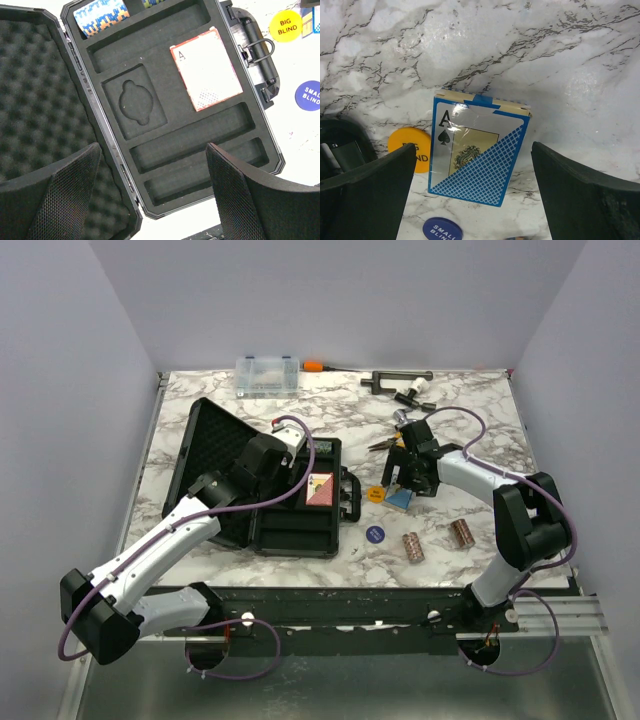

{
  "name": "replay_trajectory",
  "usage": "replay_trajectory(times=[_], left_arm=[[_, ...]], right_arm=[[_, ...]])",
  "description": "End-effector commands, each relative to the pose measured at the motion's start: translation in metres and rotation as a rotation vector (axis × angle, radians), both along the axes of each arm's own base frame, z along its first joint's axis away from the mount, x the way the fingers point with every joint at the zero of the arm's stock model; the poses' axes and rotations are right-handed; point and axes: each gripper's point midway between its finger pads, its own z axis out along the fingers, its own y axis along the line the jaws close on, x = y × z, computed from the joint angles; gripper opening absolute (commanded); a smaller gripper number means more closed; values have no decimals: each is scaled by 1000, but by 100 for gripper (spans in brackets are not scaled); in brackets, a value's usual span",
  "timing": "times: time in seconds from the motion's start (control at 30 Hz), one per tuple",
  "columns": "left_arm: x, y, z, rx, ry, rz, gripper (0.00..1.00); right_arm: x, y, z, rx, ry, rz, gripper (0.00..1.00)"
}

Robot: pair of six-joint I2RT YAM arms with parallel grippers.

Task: Pack up texas hold em set

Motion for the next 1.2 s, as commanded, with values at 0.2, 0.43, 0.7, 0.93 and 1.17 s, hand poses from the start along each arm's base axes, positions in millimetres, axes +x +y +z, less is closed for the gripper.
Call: replay_trajectory(times=[0.2, 0.43, 0.7, 0.93, 1.17], left_arm=[[-1, -7, -3, 11, 19, -32, 86], [-11, -37, 5, -83, 62, -87, 91], [-8, -118, 13, -130, 107, -159, 91], [3, -194, 2, -128, 157, -215, 91], [20, -236, -23, -133, 209, -196, 91]], right_arm=[[25, -17, 54, -57, -141, -151, 100], [51, -49, 110, -103, -310, -328, 100], [72, -110, 154, -4, -368, -451, 100], [57, -151, 177, -30, -428, -553, 100], [50, -162, 188, -28, -475, -597, 100]])
